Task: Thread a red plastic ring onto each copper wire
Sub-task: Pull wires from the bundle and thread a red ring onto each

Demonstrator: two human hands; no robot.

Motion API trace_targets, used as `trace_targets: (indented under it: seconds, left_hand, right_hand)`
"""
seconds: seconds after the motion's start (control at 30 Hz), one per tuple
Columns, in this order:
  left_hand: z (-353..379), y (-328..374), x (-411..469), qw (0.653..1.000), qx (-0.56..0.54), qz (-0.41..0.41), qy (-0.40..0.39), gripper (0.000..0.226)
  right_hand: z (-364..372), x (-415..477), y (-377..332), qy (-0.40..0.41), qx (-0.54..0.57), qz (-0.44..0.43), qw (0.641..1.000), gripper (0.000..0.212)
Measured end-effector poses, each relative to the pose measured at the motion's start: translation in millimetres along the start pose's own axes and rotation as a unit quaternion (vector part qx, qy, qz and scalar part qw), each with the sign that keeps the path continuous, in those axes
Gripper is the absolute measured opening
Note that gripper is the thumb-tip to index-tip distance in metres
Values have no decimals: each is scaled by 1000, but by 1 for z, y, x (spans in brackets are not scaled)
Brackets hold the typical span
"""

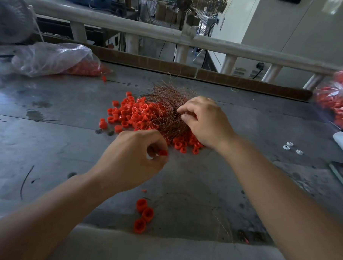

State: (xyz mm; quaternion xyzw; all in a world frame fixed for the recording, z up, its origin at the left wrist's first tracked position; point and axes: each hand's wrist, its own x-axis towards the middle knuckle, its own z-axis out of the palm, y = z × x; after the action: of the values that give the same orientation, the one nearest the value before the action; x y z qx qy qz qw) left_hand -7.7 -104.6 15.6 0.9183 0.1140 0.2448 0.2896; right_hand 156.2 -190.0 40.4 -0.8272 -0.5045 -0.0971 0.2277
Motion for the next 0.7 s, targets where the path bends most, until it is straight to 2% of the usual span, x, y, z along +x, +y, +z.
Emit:
trace_targets:
  seconds: [0.17, 0.33, 0.43, 0.53, 0.63, 0.7]
  left_hand:
    - [-1, 0, 0, 1000, -3, 5, -2, 9]
    - [-1, -1, 1, 1000, -7, 2, -3, 9]
    - [-1, -1, 1, 1000, -7, 0, 0, 10]
    - [-1, -1, -1, 1000, -22, -2, 11, 15]
    - [-3, 0, -1, 999, -50, 4, 14, 34]
    - [-3, 0, -1, 996, -89, -8, 22, 39]
  right_hand:
    - [5, 6, -3, -59, -26, -25, 998, 16]
    - [3, 6, -7, -5, -7, -46, 999, 10]
    - [-4, 2, -10, 52, 73, -37, 995, 8]
    - [-14, -5, -13, 94, 204, -12, 974, 5]
    - [-29, -14, -16, 143, 302, -47, 941, 19]
    - [-42, -21, -19, 184, 317, -77, 927, 20]
